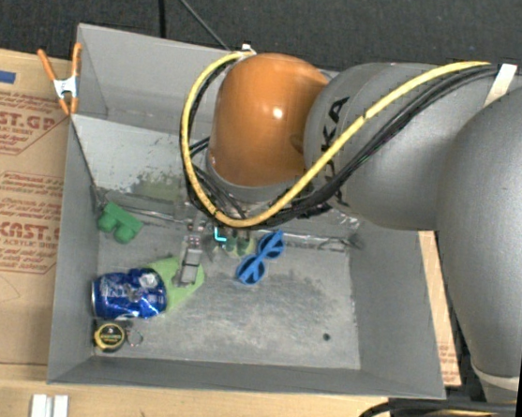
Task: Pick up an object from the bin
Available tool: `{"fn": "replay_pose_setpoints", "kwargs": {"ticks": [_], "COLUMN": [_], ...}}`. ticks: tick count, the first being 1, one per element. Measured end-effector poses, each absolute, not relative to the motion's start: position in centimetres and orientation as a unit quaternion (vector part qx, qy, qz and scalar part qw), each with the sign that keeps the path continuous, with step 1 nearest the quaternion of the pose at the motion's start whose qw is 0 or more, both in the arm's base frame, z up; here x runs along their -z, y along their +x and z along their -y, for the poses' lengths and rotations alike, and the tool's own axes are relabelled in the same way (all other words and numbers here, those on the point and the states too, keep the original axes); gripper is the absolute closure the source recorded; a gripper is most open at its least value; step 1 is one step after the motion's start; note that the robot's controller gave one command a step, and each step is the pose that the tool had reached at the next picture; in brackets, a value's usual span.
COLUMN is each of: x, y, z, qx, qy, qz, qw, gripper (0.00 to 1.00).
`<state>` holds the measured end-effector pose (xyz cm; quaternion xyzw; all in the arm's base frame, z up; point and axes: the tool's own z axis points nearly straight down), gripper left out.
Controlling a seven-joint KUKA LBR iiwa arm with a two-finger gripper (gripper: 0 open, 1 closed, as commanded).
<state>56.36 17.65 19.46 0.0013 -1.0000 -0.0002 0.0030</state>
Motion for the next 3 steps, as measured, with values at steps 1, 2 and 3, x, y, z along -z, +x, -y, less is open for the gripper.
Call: {"fn": "replay_pose_setpoints", "kwargs": {"ticks": [1,2,3], "x": [-6.5,-10.1,-11.4], "y": [54.1,55.1,54.9], "z": [-24.8,-22.3,-21.7], "qx": [0.0,0.001,0.001], "qy": [0.069,0.025,0.025], "qz": [0.998,1.0,1.0], "qw": [0.003,-0.002,-0.001], "gripper": [0.0,0.0,0.0]}}
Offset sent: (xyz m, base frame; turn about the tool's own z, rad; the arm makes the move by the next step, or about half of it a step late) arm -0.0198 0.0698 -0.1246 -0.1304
